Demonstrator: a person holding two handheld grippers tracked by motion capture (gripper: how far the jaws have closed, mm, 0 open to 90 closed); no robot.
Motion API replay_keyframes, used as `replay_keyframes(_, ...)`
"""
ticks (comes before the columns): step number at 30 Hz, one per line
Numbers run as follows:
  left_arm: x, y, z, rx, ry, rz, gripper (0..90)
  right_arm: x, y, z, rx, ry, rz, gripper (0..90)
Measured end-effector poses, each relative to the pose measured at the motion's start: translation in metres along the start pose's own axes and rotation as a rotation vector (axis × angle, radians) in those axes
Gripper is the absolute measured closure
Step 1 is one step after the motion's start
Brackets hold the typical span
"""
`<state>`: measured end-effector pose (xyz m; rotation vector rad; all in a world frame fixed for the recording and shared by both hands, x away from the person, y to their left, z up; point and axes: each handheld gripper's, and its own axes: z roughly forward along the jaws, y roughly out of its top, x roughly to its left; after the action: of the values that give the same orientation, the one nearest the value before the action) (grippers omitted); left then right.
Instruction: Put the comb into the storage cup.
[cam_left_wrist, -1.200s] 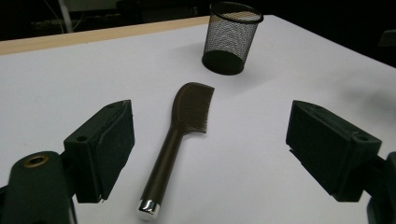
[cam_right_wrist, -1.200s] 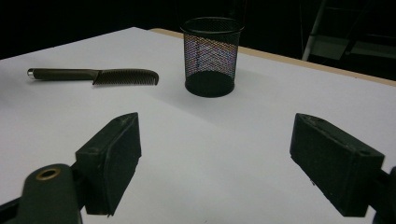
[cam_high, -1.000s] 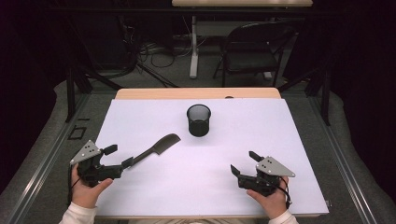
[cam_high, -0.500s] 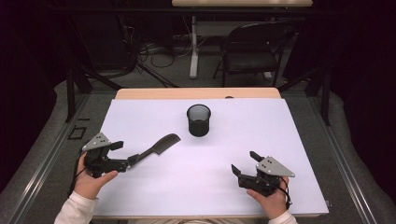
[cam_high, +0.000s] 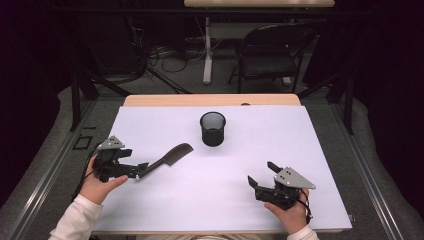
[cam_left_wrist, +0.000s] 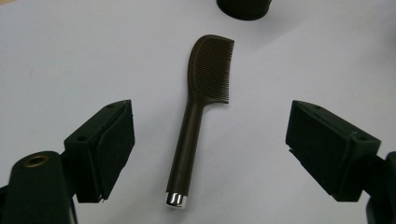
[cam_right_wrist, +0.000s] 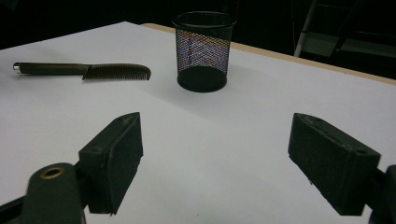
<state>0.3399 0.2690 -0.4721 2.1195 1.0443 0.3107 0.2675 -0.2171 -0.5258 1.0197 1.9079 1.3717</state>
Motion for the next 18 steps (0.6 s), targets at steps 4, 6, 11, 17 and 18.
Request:
replay_keyframes(4, 0.001, 0.002, 0.002, 0.034, 0.008, 0.002, 16.0, 0.001, 0.000, 0.001, 0.009, 0.000, -0.007, 17.7)
replay_keyframes(6, 0.002, 0.004, 0.003, 0.053, 0.011, 0.004, 16.0, 0.001, 0.000, 0.002, 0.012, 0.003, -0.010, 17.7)
replay_keyframes(11, 0.006, 0.006, 0.007, 0.098, 0.010, 0.002, 16.3, 0.001, 0.000, 0.001, 0.011, 0.002, -0.015, 17.7)
replay_keyframes(17, 0.012, 0.011, 0.013, 0.154, 0.027, 0.009, 17.0, 0.001, -0.001, 0.002, 0.014, 0.006, -0.015, 17.7)
replay_keyframes(18, 0.012, 0.011, 0.013, 0.154, 0.027, 0.009, 17.1, 0.001, -0.001, 0.002, 0.014, 0.006, -0.015, 17.7)
